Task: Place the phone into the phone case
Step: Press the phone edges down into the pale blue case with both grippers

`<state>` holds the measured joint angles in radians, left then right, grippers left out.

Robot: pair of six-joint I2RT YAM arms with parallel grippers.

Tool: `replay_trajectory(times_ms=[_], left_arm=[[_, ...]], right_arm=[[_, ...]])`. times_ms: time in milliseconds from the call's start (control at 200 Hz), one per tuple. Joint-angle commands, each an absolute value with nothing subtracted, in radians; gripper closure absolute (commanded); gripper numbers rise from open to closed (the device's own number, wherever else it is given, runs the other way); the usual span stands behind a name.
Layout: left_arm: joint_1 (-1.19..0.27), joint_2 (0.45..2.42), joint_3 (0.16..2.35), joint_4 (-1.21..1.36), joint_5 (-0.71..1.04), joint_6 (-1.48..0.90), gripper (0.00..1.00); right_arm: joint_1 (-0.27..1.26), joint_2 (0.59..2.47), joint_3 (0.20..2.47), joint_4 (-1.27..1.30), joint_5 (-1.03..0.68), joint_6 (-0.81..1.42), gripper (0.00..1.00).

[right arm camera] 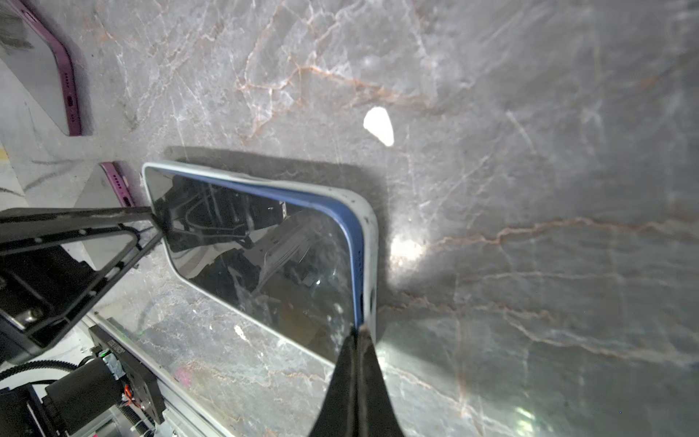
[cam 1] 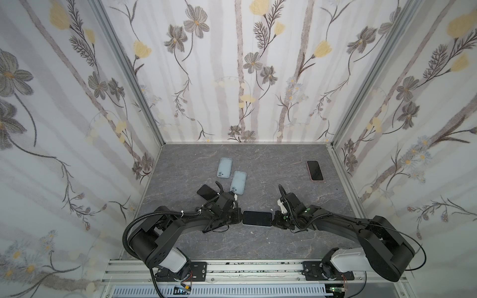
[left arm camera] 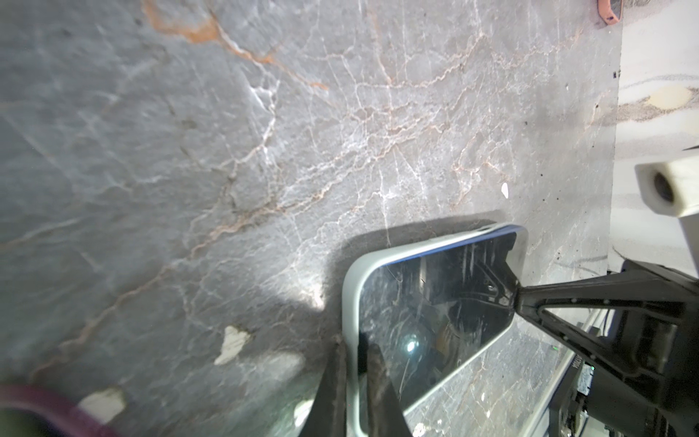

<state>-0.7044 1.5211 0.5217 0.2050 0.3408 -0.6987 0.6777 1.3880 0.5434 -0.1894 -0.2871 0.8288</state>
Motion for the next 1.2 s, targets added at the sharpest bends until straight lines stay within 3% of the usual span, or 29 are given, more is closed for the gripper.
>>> replay_trajectory(times_ms=[0, 250, 390, 535, 739, 1194], left_arm=[[-0.706, 1.533, 0.517, 0.120, 0.316, -0.689, 0.91], [-0.706, 1.521, 0.518, 0.114, 0.313, -0.690, 0.91], [-0.706, 1.504, 0.531, 0.100, 0.307, -0.686, 0.90], [-0.704, 1.486, 0.569, 0.075, 0.297, -0.679, 0.83], [-0.703, 1.501, 0.625, 0.063, 0.300, -0.672, 0.74], [-0.703, 1.557, 0.655, 0.067, 0.303, -0.676, 0.74]], right_arm=[[0.693, 1.445, 0.529, -0.285, -0.242, 0.818, 0.98], [0.713, 1.454, 0.584, -0.338, -0.217, 0.812, 1.00], [0.724, 1.403, 0.680, -0.411, -0.170, 0.797, 0.96], [0.723, 1.345, 0.787, -0.466, -0.108, 0.765, 0.86], [0.693, 1.367, 0.822, -0.468, -0.120, 0.713, 0.82], [0.669, 1.558, 0.888, -0.483, -0.136, 0.623, 0.88]])
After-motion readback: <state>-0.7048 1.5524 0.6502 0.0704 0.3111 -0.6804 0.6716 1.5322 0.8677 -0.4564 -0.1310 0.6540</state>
